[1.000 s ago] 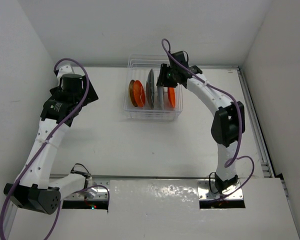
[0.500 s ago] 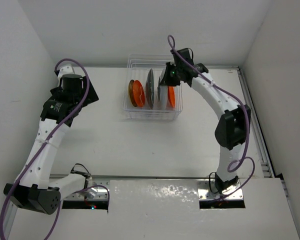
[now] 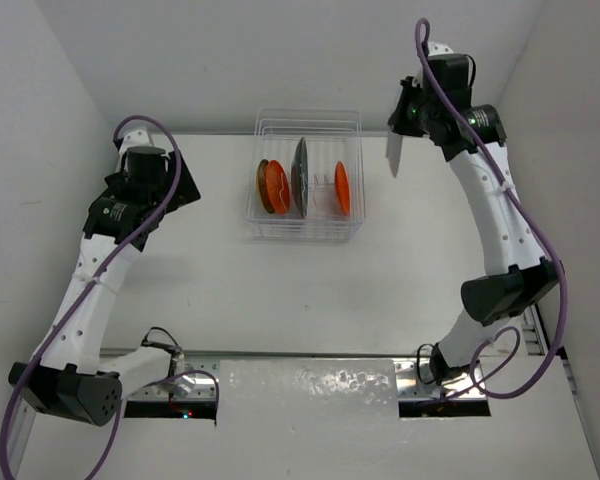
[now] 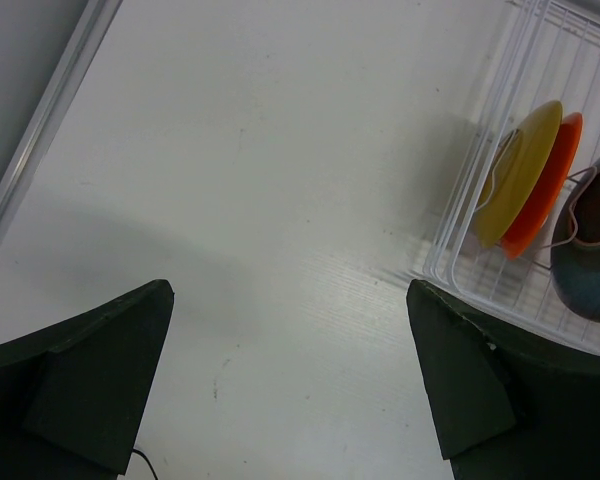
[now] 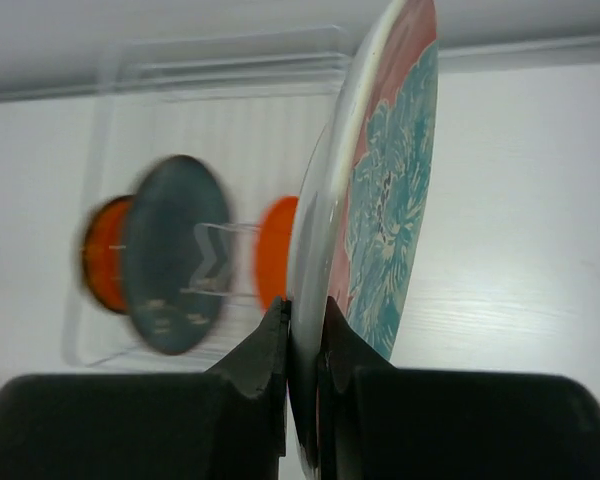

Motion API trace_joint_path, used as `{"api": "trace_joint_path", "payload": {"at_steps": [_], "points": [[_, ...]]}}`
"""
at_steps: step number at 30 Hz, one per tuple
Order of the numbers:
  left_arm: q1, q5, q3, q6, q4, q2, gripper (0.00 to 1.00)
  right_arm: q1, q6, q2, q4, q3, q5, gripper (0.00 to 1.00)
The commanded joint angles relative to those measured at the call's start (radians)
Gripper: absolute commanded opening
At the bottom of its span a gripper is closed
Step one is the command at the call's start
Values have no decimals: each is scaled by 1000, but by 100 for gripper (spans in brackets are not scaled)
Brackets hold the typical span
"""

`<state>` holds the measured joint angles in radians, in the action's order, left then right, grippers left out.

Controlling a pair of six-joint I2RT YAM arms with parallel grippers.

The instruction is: Unload the plates from the dish rack

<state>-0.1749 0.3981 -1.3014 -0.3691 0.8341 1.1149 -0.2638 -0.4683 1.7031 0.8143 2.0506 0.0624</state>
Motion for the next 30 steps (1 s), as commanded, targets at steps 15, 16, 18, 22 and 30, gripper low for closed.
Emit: {"api": "trace_joint_path", "payload": {"at_steps": [15, 16, 18, 22, 30], "points": [[-6, -65, -81, 73, 19, 69, 100, 11, 359, 319, 43, -98, 421, 0], [-6, -64, -85, 75, 23, 71, 100, 12, 358, 338, 40, -118, 436, 0], [-6, -64, -93, 76, 30, 71, 100, 12, 358, 346, 31, -138, 444, 2], [-6, -84, -119, 75, 36, 79, 100, 15, 347, 372, 16, -165, 464, 21], [-40, -222, -183, 15, -29, 147, 100, 49, 237, 350, -33, -297, 302, 68]]}}
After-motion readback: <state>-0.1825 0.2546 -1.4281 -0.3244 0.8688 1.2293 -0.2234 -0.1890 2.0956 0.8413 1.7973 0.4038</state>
